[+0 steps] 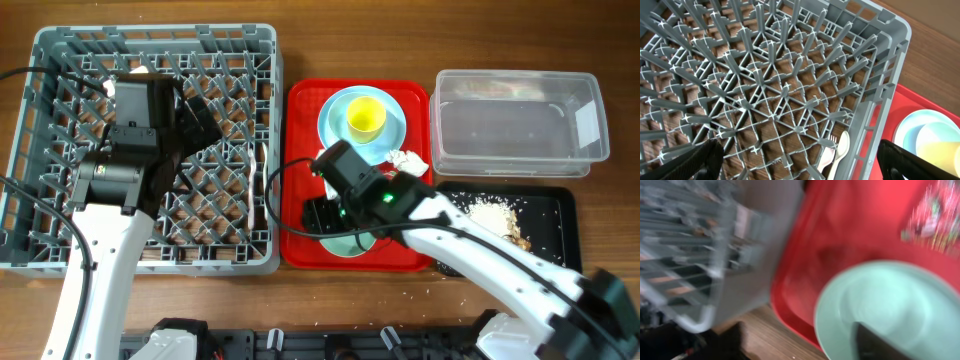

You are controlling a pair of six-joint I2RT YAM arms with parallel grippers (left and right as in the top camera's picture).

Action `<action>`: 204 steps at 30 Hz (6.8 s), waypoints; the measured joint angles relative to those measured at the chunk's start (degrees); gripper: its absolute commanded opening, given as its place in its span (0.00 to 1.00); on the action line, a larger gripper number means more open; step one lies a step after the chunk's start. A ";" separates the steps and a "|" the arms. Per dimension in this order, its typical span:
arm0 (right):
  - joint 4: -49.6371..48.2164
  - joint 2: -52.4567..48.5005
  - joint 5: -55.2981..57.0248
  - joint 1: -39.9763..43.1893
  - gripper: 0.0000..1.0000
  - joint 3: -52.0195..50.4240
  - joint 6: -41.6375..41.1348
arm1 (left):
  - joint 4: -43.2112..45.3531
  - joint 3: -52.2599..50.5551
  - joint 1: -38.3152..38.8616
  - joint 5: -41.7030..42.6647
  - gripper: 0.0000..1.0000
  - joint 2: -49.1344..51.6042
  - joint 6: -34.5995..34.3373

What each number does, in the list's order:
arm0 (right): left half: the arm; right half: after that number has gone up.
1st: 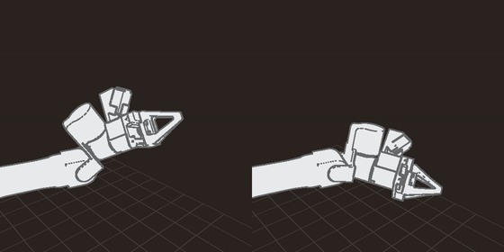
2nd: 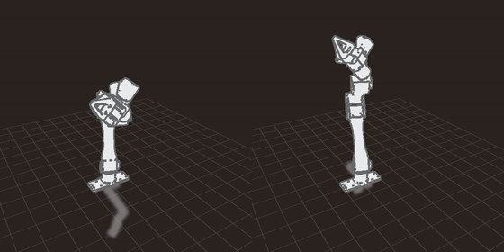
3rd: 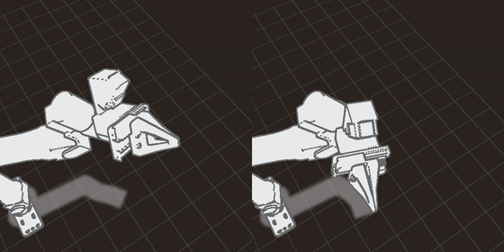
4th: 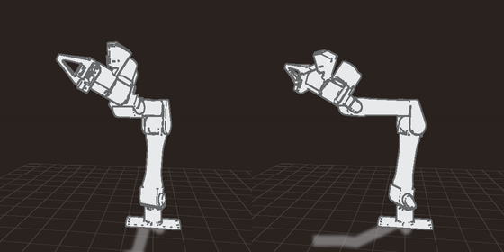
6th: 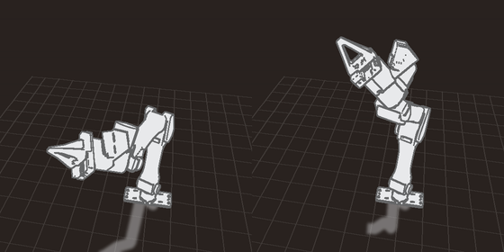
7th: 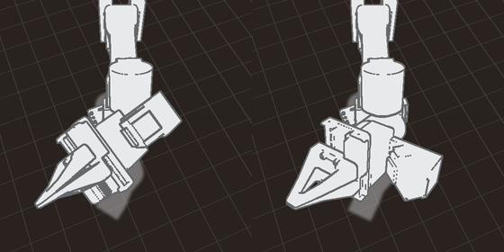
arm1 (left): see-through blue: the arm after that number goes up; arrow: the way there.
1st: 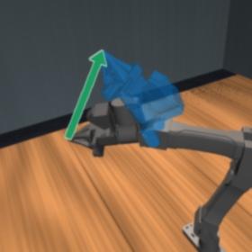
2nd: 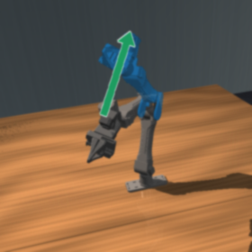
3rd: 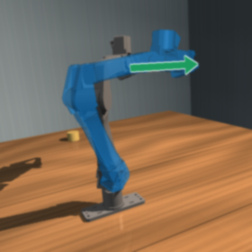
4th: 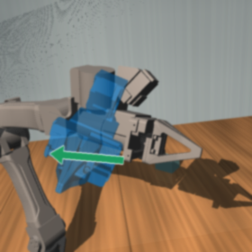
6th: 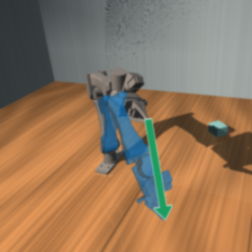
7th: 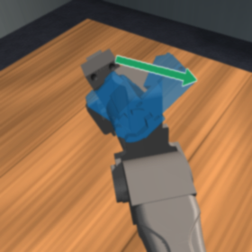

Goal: Sort waste into correct bins and load items into the dishwasher rack
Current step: 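Set the emptied green bowl down on the red tray, release, then grasp the red snack wrapper with the right gripper, then carry the wrapper right and drop it into the clear bin, then move the right gripper back to the white tissue and grasp it, then carry the tissue right and drop it into the clear bin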

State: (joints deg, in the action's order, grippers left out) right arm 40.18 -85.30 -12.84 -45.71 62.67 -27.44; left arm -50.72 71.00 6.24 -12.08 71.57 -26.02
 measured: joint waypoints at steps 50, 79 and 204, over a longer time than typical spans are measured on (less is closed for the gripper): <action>-4.61 -17.73 18.67 12.83 0.73 0.39 26.45 | -0.02 0.00 0.00 0.00 1.00 0.00 0.00; 5.86 7.54 27.28 38.77 0.04 5.18 18.05 | 0.00 0.00 0.00 0.00 1.00 0.00 0.00; -7.74 -7.65 25.73 46.03 0.93 4.96 26.16 | -0.02 0.00 0.00 0.00 1.00 0.00 0.00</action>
State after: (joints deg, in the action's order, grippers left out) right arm 32.45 -92.95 12.88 0.32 67.64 -1.28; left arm -50.74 71.00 6.24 -12.08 71.57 -26.02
